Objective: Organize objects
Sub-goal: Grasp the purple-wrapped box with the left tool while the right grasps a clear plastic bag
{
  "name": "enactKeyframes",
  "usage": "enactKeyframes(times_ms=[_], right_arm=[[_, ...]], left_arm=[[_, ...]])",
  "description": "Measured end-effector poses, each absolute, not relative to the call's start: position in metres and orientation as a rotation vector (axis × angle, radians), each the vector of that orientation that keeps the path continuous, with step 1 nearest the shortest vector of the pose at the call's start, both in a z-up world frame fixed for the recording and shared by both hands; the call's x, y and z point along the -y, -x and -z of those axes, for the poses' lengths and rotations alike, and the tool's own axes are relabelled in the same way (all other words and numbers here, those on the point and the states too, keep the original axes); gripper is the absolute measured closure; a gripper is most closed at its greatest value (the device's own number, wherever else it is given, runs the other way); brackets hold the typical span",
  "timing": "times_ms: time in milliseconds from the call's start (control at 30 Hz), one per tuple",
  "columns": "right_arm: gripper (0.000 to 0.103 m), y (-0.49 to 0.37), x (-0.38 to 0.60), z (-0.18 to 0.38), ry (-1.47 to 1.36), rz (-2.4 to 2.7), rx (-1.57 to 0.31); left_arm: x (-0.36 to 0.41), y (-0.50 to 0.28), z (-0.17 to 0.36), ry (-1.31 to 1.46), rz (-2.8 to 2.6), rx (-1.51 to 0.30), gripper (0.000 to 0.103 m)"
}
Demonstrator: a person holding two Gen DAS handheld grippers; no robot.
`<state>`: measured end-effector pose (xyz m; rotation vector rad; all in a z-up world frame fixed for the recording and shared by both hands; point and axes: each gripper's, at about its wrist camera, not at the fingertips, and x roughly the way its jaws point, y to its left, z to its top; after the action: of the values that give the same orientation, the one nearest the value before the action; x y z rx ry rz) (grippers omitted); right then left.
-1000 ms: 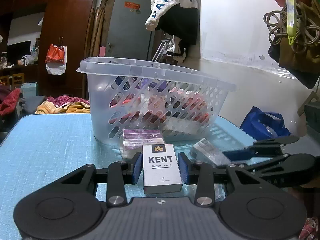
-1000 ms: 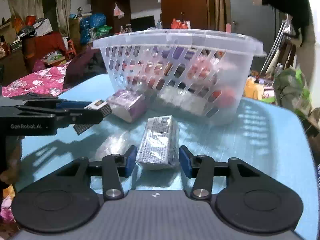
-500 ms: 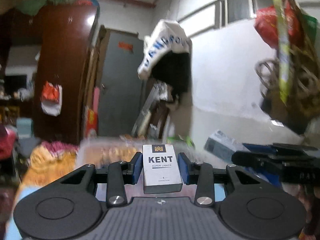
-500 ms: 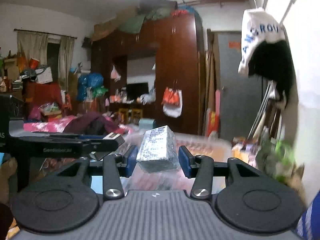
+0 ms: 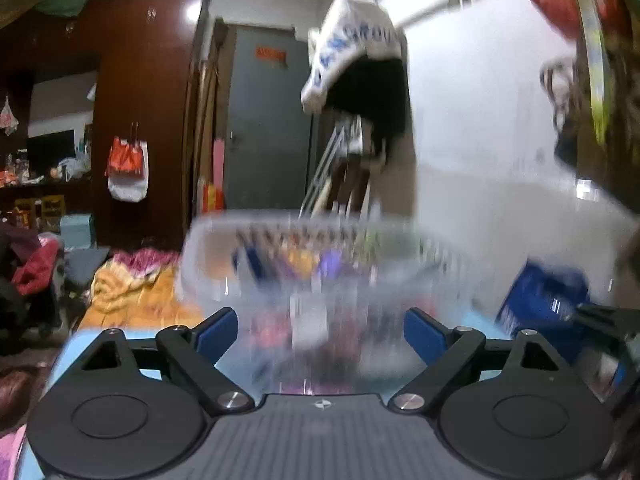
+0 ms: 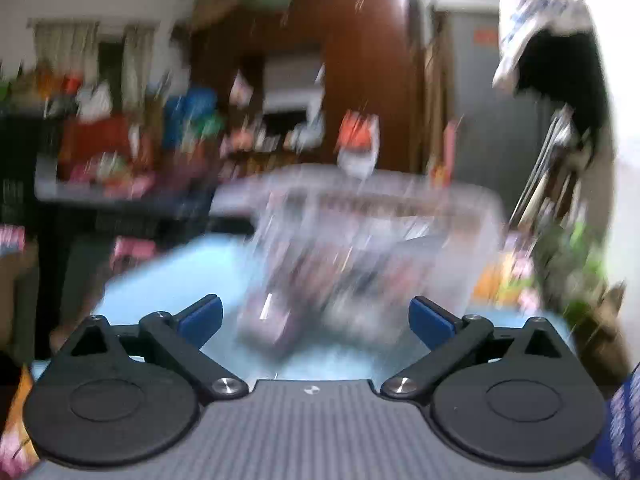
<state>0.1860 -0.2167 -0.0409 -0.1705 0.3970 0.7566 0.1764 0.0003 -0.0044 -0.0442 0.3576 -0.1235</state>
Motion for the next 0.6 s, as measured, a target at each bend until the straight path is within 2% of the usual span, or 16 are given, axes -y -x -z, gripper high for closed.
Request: enactKeyframes(times_ms=[100,267,433,467,500,533,567,600], right_arm=[[0.005,-0.188,0.198,0.073,0.22,-0.793,-0.496],[0.005,-0.195,0.196,0.077,0.198,-0.822,-0.524],[0.019,-0.194,0.2,0.089,0.174,-0.831,-0.543],[0.02,-0.188,0.201,0.093,0.172,-0.838,-0.545],[0.023,-0.188,0.199,0.095,0.172,-0.844,-0.552],[0.031,-0.187,0.199,0.095,0.168,-0.847,-0.557],[0.036,-0.184,0.199,0.095,0.164,-0.85,-0.554],[0.046,-0.184,0.198,0.095,0.163,-0.85,-0.558]], left_arm=[[0.005,-0.193,0.031,0.026,0.101,-0.474,0.011],[0.007,-0.205,0.049,0.047,0.1,-0.543,0.011],[0.021,-0.212,0.056,0.003,0.049,-0.554,0.011],[0.023,-0.213,0.06,-0.003,0.04,-0.559,0.013],[0.023,-0.214,0.063,-0.009,0.032,-0.564,0.023],[0.023,-0.214,0.064,-0.01,0.029,-0.568,0.032],[0.022,-0.215,0.065,-0.001,0.035,-0.572,0.035],[0.02,-0.213,0.064,0.004,0.035,-0.568,0.036]])
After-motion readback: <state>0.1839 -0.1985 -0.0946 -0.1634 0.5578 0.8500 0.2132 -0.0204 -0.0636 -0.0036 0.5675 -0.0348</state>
